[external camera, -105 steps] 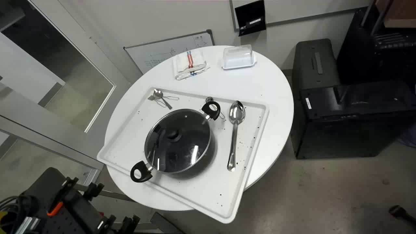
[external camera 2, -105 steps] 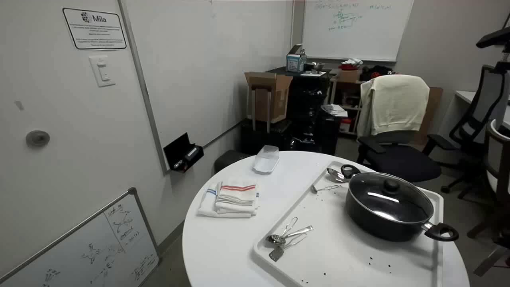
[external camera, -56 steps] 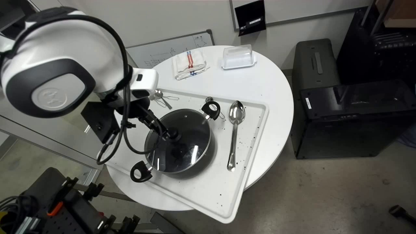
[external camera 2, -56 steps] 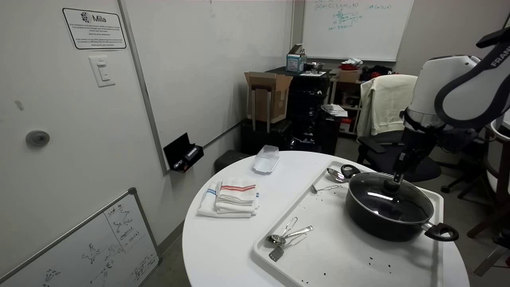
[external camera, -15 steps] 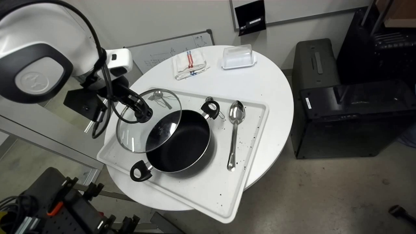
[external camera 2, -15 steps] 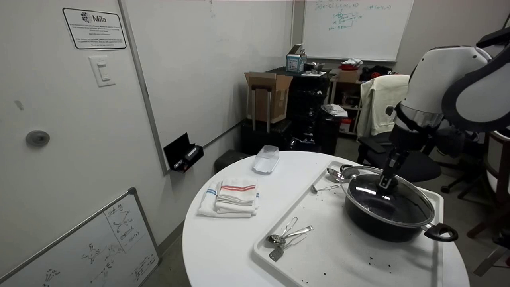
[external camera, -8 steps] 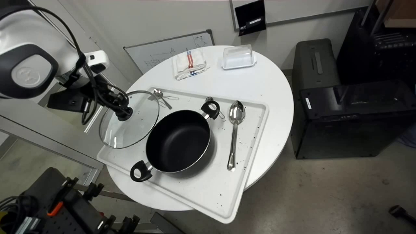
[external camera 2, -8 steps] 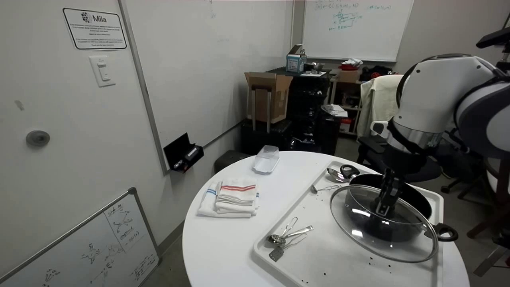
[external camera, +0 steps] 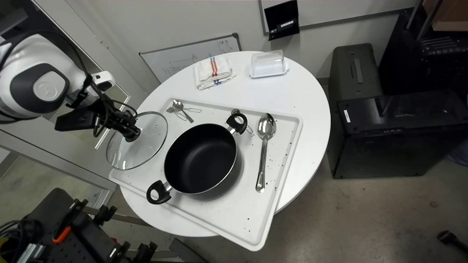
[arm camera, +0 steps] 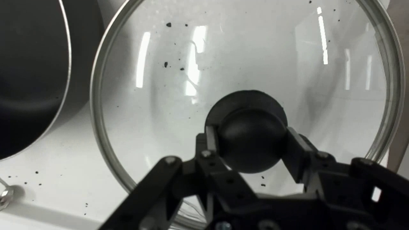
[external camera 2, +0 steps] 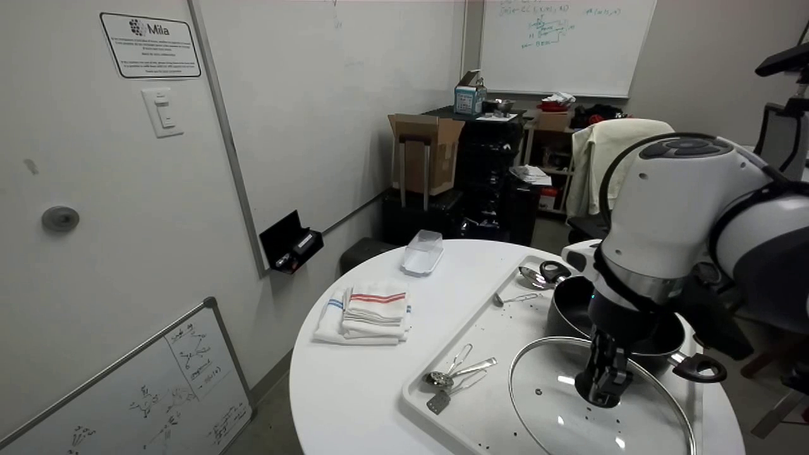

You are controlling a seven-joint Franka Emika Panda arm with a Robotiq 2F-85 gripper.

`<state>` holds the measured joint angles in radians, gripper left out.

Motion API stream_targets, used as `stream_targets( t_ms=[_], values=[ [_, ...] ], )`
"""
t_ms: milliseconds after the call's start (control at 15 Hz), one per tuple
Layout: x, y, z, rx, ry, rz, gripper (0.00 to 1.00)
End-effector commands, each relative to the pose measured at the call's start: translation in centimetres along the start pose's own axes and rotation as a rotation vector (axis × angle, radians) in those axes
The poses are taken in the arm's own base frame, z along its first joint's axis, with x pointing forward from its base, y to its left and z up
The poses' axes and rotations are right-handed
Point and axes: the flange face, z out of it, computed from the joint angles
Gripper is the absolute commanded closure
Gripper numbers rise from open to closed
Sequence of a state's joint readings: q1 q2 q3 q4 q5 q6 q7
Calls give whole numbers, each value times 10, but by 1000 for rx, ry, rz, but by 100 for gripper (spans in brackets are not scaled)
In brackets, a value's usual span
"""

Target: Remove the glass lid from the black pot and put it on the table

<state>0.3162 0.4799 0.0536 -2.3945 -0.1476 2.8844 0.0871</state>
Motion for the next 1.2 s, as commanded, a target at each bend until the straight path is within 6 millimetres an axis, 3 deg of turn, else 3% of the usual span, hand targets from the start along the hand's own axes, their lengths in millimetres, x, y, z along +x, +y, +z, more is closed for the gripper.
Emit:
stream_targets(
  t_ms=[0,667,867,1133],
  values=[
    [17,-2,27,-24,9,-15,74],
    [24,7,109,-34,-25,-6,74],
    [25,10,121,-37,-17,-2,74],
    [25,11,119,-36,-8,-9,74]
  ],
)
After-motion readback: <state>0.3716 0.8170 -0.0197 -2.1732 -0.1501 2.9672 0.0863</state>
